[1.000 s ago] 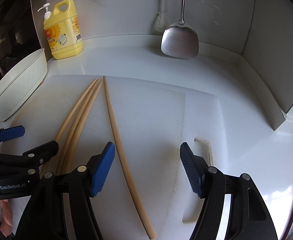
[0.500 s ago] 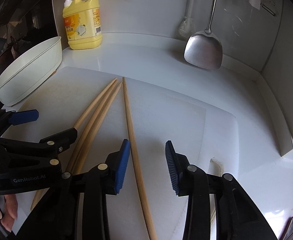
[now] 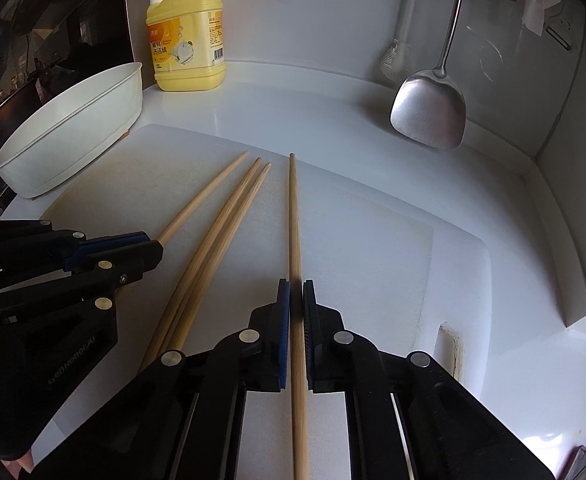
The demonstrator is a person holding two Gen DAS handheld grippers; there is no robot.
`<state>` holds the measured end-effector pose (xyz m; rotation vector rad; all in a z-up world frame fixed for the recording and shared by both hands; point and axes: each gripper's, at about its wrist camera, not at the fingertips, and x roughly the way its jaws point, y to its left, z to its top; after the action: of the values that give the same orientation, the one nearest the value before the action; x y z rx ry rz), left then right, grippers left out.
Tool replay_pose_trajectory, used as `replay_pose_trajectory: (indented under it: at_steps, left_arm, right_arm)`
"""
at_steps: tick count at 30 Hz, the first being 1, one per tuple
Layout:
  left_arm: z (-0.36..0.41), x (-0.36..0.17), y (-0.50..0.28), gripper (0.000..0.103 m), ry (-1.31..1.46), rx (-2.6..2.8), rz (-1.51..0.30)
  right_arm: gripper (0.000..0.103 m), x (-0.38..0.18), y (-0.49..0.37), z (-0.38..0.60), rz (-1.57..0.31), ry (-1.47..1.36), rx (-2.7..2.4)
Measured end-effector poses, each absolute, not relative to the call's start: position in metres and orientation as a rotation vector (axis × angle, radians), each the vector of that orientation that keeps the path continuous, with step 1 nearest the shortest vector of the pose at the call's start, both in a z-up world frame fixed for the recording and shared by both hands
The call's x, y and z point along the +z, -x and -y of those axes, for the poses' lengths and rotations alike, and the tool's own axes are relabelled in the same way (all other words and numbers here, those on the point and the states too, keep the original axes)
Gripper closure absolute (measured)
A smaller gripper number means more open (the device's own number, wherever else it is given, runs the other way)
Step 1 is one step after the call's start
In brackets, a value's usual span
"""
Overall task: Organize utensils
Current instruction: 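Close the left tool on one chopstick while the right tool grasps another, then carry both chopsticks into the water basin and open both tools to release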
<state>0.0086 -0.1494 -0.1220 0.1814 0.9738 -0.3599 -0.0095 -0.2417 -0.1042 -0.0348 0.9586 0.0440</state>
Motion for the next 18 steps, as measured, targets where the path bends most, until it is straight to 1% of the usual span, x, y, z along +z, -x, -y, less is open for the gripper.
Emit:
replay_pose_trajectory:
  at_steps: [9, 15, 18]
  left_arm:
    - [0.129, -0.111, -0.008, 0.096, -0.113, -0.426, -1.022]
    - [0.095, -0.086, -0.013, 0.096, -0.056, -0.435, -1.031]
    - [0.072, -0.065, -0.015, 0.096, -0.037, -0.427, -0.997]
  right_arm:
    - [0.097, -0.096, 0.023, 0.253, -0.949, -0.163, 0.028]
    - [0.097, -0.070, 0.026, 0.237, -0.909, -0.225, 0.023]
    - [0.097, -0.053, 0.024, 0.220, -0.888, -0.245, 0.031]
